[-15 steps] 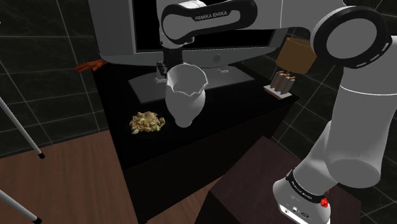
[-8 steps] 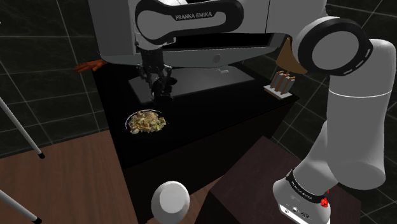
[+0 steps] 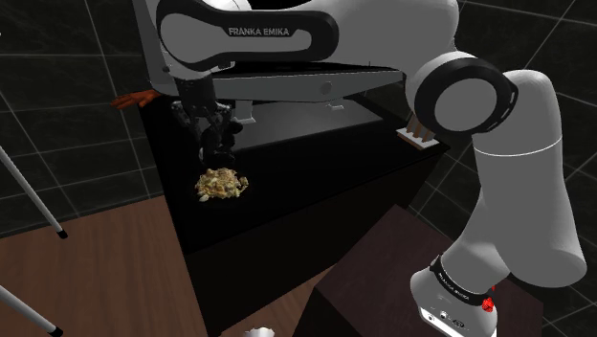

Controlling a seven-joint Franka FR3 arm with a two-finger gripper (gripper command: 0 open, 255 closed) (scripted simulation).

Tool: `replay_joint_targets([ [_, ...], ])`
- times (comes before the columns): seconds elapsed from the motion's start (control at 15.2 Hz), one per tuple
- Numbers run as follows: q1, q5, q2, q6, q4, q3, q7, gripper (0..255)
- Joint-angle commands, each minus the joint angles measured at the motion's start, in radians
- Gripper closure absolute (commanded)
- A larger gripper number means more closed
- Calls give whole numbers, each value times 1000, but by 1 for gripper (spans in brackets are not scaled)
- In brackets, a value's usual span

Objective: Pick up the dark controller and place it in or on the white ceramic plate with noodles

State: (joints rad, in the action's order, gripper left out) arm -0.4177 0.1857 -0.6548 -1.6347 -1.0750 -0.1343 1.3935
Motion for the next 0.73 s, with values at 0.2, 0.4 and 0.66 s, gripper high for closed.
replay_joint_targets([
  [0.2, 2, 1, 6, -67, -74, -1, 13, 255],
  [0.4, 4, 3, 4, -106, -110, 0, 17, 255],
  [0.66, 6, 5, -4, -154, -152, 1, 24, 255],
])
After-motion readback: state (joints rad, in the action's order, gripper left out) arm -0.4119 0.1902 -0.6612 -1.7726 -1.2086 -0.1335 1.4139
